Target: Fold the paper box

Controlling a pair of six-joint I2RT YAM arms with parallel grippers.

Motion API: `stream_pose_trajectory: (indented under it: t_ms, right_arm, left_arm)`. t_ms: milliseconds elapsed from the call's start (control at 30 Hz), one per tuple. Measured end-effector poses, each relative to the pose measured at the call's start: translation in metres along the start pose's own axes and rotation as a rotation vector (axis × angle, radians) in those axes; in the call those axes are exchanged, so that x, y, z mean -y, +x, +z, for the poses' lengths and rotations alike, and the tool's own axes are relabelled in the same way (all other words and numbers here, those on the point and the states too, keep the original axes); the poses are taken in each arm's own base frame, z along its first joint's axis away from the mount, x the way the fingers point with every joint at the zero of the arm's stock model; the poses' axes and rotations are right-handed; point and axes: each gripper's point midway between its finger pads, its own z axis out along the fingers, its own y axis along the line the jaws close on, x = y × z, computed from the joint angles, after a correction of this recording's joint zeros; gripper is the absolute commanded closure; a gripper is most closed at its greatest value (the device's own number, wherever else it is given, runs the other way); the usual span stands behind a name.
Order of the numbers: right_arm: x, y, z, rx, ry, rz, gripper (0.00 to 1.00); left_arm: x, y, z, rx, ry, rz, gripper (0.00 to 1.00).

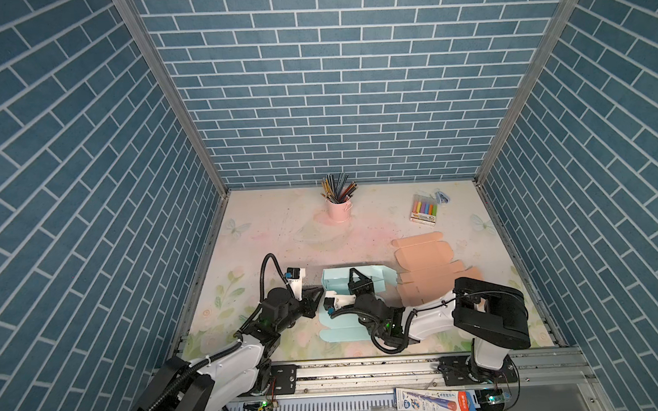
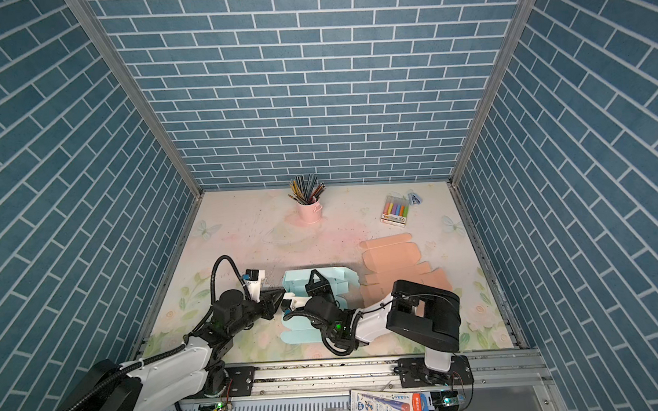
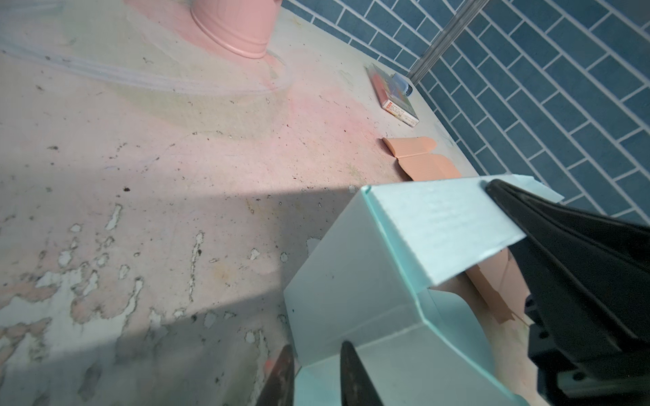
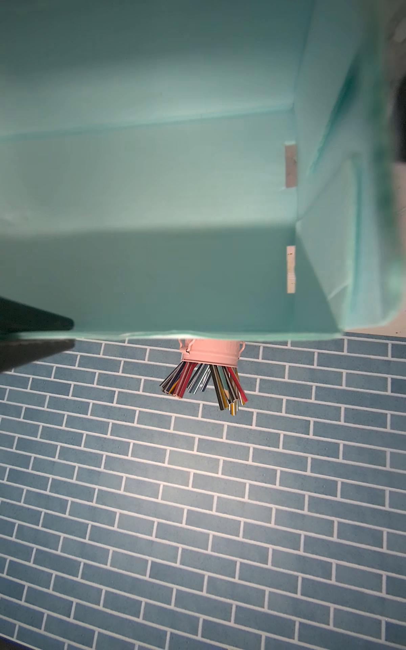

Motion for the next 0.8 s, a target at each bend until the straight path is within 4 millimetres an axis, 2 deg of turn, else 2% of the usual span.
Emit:
stream_pose_trajectory:
  t_ms: [200, 367, 600, 800]
  right_arm:
    - [-0.002, -0.001, -0.004, 0.004, 0.004, -0.001, 1.0]
    - [0.0, -0.002, -0.005, 0.006, 0.012, 0.008, 0.99]
    - [0.0, -0.003, -0.007, 0.008, 0.014, 0.009, 0.99]
    - [-0.002, -0.007, -0.009, 0.022, 0.012, 0.005, 0.99]
  left_arm:
    - [0.002, 0.004, 0.001, 0.008, -0.01, 0.031, 0.62]
    - [0.004, -0.004, 0.001, 0.046, -0.015, 0.071, 0.58]
    - [0.016, -0.015, 0.002, 0.104, 0.016, 0.127, 0.56]
    - [0.015, -0.016, 0.005, 0.121, -0.013, 0.171, 0.55]
